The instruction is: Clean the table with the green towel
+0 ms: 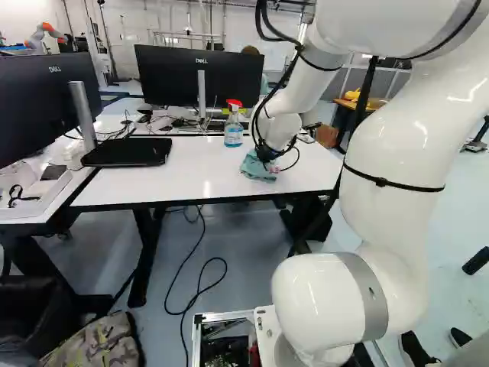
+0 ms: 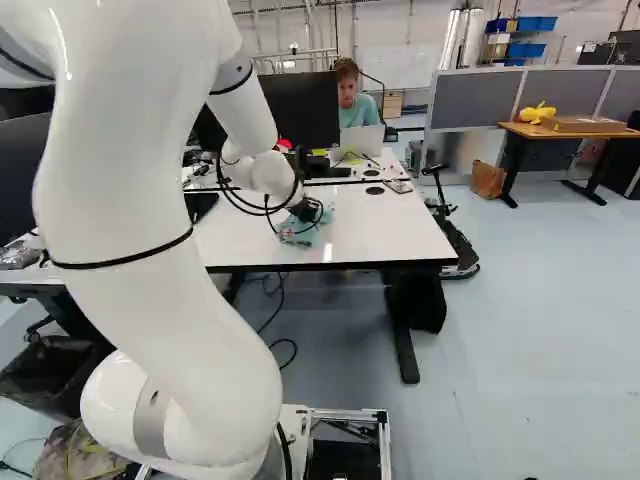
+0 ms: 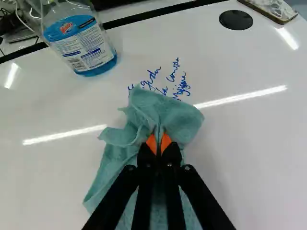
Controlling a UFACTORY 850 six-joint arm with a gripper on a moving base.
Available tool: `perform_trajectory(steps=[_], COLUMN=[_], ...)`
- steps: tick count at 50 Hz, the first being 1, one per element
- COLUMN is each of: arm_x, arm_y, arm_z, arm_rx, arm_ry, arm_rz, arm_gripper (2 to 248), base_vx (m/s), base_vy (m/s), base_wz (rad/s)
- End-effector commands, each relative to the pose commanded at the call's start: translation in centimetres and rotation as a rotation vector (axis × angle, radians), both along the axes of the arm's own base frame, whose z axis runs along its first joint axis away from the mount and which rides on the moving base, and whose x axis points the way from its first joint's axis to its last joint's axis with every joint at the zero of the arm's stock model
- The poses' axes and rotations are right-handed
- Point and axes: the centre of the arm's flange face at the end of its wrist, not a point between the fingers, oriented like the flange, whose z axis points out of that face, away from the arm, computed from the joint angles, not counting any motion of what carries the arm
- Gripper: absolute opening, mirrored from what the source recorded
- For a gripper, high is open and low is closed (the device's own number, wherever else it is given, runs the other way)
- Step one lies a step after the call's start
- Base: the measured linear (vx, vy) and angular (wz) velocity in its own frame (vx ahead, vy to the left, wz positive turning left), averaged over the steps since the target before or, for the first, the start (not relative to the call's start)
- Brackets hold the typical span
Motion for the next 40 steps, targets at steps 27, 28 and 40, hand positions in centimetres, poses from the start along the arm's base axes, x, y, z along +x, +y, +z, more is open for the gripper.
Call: perform_trajectory(steps=[27,28,40], arm_x=[-0.2,-0.3,-1.0], arm_y=[-1.1,-1.0,0.7], arm_z=[0.8,0.9,2.3], arm_rx=[-0.001,-0.001,-0.001], arm_ry=[-0.015,-0.017,-0.044], arm_rz=[-0.021,-0.02,0.014], arm_gripper=[31,31,31], base_vx=[0.0,0.0,0.0], base_vy=[0.0,0.0,0.0], base_wz=[0.0,0.0,0.0])
